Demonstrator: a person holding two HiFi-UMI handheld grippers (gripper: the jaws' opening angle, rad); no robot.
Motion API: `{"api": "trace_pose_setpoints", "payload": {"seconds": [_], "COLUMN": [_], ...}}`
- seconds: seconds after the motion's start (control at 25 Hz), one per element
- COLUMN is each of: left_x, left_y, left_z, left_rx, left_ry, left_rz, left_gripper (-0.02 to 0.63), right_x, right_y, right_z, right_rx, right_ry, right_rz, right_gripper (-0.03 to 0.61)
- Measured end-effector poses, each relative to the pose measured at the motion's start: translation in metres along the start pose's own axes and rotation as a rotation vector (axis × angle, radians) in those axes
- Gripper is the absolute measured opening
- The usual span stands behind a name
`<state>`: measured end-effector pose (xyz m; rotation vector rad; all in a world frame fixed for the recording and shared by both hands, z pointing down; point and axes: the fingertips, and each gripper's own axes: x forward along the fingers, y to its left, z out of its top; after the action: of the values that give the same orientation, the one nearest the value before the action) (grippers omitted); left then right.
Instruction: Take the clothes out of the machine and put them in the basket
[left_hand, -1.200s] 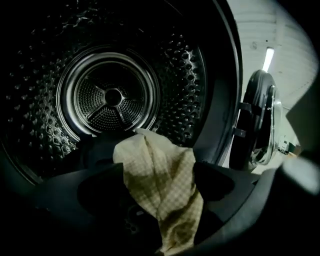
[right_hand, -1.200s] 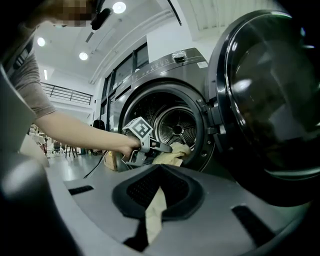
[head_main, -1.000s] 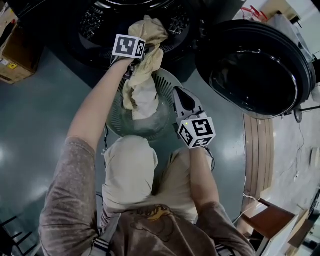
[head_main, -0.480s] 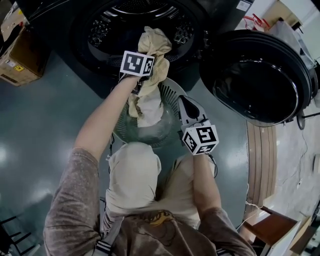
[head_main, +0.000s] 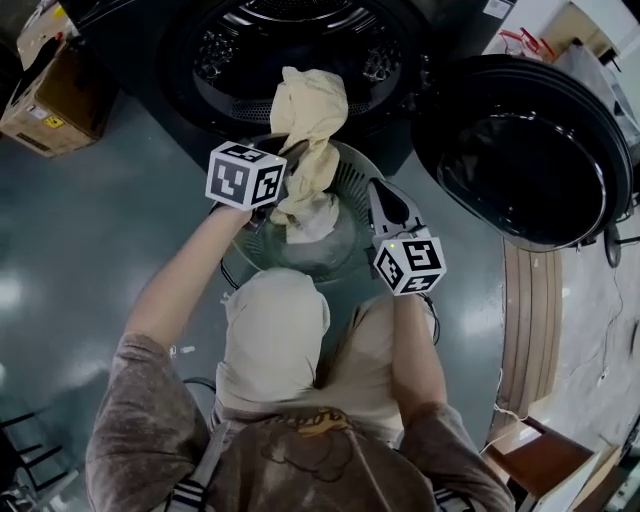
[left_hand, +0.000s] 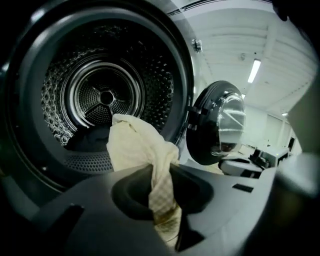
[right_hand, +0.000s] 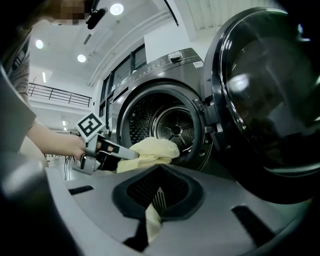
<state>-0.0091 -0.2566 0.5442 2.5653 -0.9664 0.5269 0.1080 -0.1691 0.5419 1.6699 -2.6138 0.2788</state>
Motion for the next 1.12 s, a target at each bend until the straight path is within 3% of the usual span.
{"api": "trace_pose_setpoints", "payload": {"seconds": [0.56, 0.64, 0.8, 1.12], "left_x": [-0.075, -0.077, -0.082, -0.074], "left_y": [-0.052, -0.051, -0.039, -0.021], "left_z": [-0.058, -0.063, -0.054, -0.020], "left_rx": [-0.056, -0.035, -0.036, 0.004], "left_ry": [0.078, 0.098, 0.061, -0.011], "left_rz": [-0.068, -0.054, 0.004, 0.038], "left_gripper": [0.086, 0.116, 0.264, 0.295], "right_x": [0.004, 0.003, 0.003, 0.004], "right_y": [0.004, 0.003, 0.005, 0.006], "right_z": [0.002, 0.002, 0.004, 0.004], "right_rx": [0.029, 0.040, 0.040, 0.040], "right_ry": [-0.019, -0.023, -0.027, -0.027], "right_rz": [0.034, 0.031, 0.035, 0.031], "right_gripper": [-0.002, -0.002, -0.002, -0.002]}}
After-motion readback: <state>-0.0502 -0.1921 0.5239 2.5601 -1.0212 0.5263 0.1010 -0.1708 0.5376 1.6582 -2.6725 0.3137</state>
